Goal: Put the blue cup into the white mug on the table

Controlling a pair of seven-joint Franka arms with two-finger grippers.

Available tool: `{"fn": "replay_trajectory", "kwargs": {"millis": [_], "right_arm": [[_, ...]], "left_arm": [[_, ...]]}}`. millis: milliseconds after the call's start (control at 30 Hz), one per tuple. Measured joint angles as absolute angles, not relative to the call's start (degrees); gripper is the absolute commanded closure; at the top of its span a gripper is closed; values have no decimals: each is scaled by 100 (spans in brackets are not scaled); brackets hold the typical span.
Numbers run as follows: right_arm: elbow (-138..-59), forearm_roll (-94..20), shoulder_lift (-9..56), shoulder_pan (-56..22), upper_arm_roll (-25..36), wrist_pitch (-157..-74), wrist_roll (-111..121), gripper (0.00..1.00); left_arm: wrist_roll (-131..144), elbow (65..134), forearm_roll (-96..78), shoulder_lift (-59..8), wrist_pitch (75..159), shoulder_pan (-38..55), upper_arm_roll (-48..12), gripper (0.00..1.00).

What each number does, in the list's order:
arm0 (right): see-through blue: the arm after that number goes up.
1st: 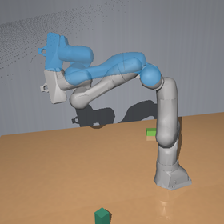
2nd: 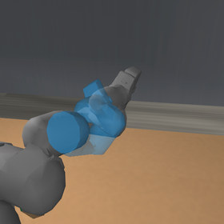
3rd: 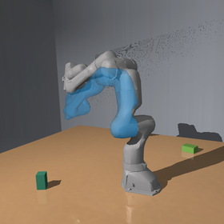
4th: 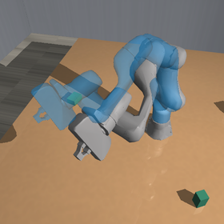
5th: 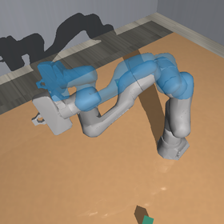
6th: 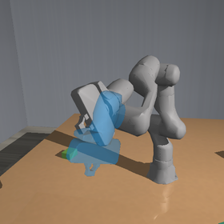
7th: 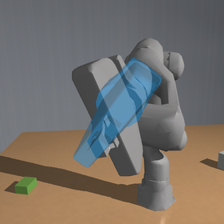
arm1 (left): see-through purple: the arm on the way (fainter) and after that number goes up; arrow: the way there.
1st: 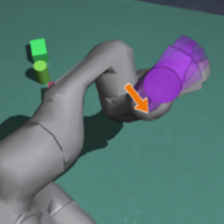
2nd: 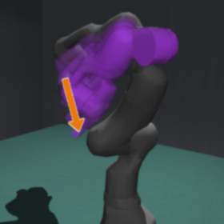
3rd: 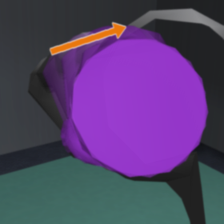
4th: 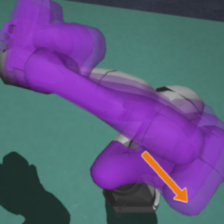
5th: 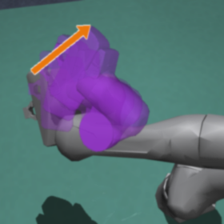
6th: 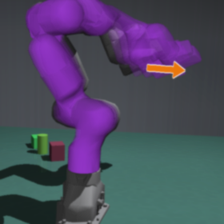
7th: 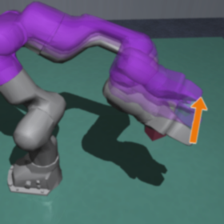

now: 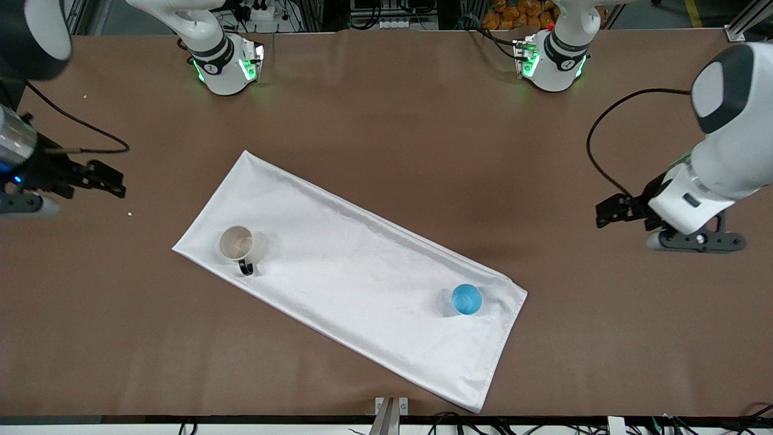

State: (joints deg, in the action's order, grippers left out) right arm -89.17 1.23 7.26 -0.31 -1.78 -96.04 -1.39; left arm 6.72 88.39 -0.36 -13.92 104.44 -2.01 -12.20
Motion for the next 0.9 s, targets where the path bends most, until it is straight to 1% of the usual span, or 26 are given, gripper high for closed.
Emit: {"fn": "replay_trajectory", "kwargs": {"millis": [433, 567, 900], "right_arm": [[-8926, 123, 2003, -384, -178, -11156, -166, 0], [-8917, 123, 2270, -542, -181, -11440, -134, 0], [-8872, 122, 2729, -799, -252, -11680, 224, 0]], "left_arm": [[1053, 8849, -21, -2186, 11419, 246, -1224, 0], [1131, 8849, -14, -2453, 11743, 370, -1223, 0], [1341, 8821, 85, -2957, 12385, 604, -1214, 0]]}}
